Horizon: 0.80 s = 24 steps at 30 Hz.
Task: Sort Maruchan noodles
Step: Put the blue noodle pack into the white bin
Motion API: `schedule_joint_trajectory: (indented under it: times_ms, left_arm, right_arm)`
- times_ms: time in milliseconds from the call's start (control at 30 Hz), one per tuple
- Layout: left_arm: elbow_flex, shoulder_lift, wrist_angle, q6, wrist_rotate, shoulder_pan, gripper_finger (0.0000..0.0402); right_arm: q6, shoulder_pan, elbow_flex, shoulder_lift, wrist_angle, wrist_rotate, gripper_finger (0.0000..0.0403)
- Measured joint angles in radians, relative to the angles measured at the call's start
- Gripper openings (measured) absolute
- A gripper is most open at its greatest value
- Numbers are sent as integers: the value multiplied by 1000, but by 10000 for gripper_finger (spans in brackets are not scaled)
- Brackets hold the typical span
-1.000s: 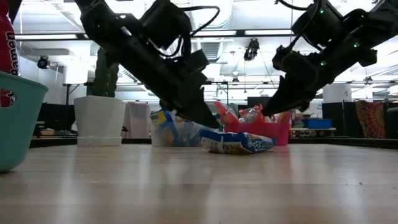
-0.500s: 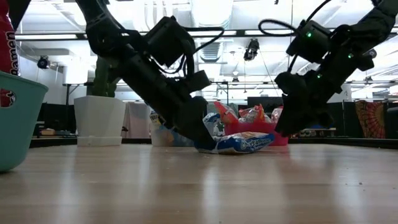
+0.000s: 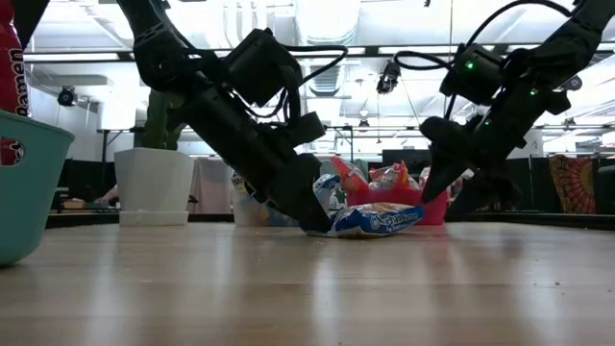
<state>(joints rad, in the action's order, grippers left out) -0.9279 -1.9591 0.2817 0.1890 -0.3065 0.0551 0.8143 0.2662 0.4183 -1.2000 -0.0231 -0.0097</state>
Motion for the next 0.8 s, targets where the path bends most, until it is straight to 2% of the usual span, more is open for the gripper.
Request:
schedule_joint_trajectory:
  times_ms: [233, 567, 800]
  left_arm:
    - [0, 0, 0, -5, 0, 0, 60]
    - [0, -1, 2, -8, 0, 0, 60]
    - [0, -1, 2, -8, 1, 0, 60]
  right_arm:
    - [-1, 3, -2, -60, -57, -5, 260]
    - [9, 4, -2, -222, -337, -107, 255]
    - [55, 7, -3, -236, -409, -143, 251]
